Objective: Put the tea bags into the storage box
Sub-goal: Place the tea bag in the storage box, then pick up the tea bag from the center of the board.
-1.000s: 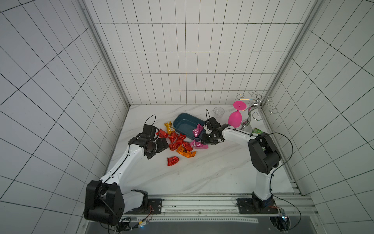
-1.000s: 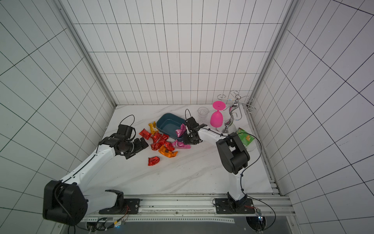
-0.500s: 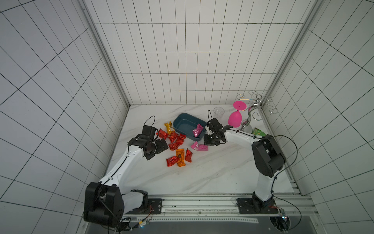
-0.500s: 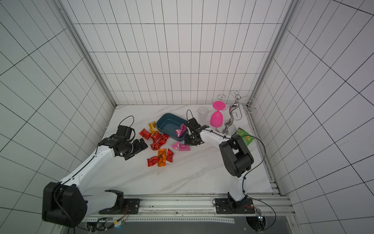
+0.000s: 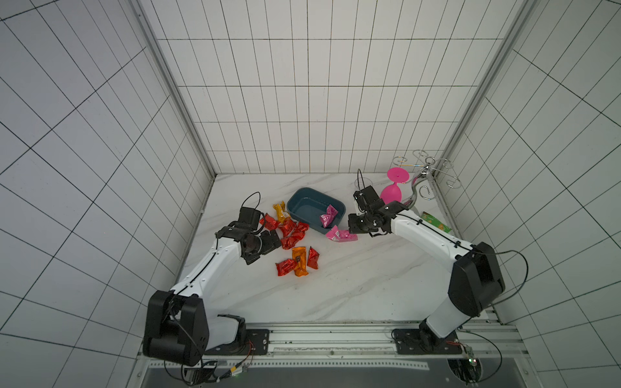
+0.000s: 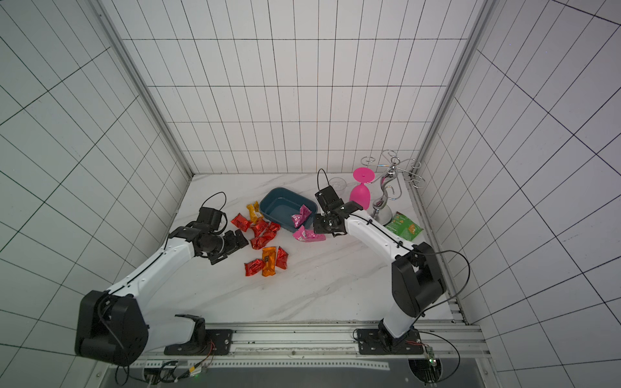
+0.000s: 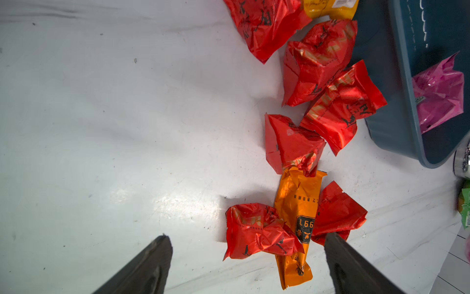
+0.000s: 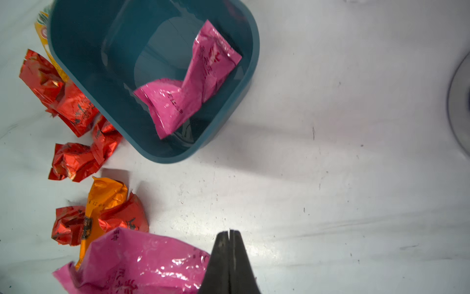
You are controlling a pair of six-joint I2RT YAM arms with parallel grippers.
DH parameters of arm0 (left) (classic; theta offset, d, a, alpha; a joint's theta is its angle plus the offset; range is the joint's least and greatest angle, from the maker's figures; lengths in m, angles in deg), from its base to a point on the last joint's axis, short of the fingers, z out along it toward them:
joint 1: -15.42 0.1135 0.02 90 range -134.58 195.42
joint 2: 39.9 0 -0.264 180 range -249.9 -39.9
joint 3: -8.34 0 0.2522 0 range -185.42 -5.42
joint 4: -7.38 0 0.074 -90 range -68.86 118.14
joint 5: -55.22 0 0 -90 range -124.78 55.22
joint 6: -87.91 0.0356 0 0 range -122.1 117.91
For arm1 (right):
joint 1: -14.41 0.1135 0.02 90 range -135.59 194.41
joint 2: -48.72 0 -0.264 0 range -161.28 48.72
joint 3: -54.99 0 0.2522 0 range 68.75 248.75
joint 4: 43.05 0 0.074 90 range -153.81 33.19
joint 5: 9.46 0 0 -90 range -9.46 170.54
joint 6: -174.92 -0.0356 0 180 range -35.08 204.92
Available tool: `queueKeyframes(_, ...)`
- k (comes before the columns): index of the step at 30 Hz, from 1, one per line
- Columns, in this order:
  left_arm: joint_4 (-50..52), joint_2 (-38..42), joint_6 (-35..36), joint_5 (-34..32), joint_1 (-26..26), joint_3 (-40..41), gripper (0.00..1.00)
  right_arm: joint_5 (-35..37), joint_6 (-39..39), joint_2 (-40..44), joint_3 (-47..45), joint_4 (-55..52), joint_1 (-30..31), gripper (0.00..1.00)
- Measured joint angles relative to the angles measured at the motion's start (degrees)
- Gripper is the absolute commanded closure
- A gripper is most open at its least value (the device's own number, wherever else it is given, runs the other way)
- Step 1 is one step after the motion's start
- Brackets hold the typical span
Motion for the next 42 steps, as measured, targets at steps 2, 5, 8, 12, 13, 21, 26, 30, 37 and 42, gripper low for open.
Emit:
queueKeyframes(2, 0.0, -0.4, 0.3, 0.4, 0.0, -0.2, 0.03, 1.1, 0.9, -2.8, 5.0, -0.7, 0.0, 1.0)
queueKeyframes(5, 0.0, -0.4, 0.7, 0.6, 0.0, -0.6, 0.03, 2.8, 2.1, -7.6, 11.9, -0.8, 0.0, 1.0)
queueKeyframes(8, 0.3, -0.4, 1.1, 0.7, 0.0, -0.6, 0.03, 4.6, 2.8, -12.8, 17.8, -0.9, 0.0, 1.0)
queueKeyframes(12, 1.1, -0.4, 1.6, 0.5, 0.0, -0.6, 0.03, 6.4, 3.3, -19.7, 23.8, -1.1, 0.0, 1.0)
queueKeyframes(13, 1.4, -0.3, 1.7, 0.4, 0.0, -0.6, 0.03, 6.6, 3.5, -21.4, 25.1, -1.2, 0.0, 1.0)
queueKeyframes(21, 3.7, 3.1, 3.1, -1.3, -0.5, -0.6, 0.04, 7.4, 4.7, -31.1, 35.5, -1.6, 0.0, 0.96)
queueKeyframes(26, 4.7, 4.1, 3.4, -2.6, -0.8, -0.6, 0.04, 7.2, 5.7, -32.7, 38.7, -1.6, 0.0, 0.73)
queueKeyframes(30, 5.1, 4.4, 3.2, -3.4, -1.4, -0.6, 0.05, 6.4, 6.4, -32.6, 38.9, -1.6, 0.0, 0.6)
queueKeyframes(37, 5.3, 4.3, 2.6, -4.1, -5.2, -0.6, 0.12, 4.8, 6.8, -29.6, 37.0, -1.8, -0.1, 0.59)
queueKeyframes(42, 5.4, 2.4, 3.0, -4.1, -8.7, -0.6, 0.19, 3.6, 6.3, -18.2, 27.4, -1.9, -0.1, 0.58)
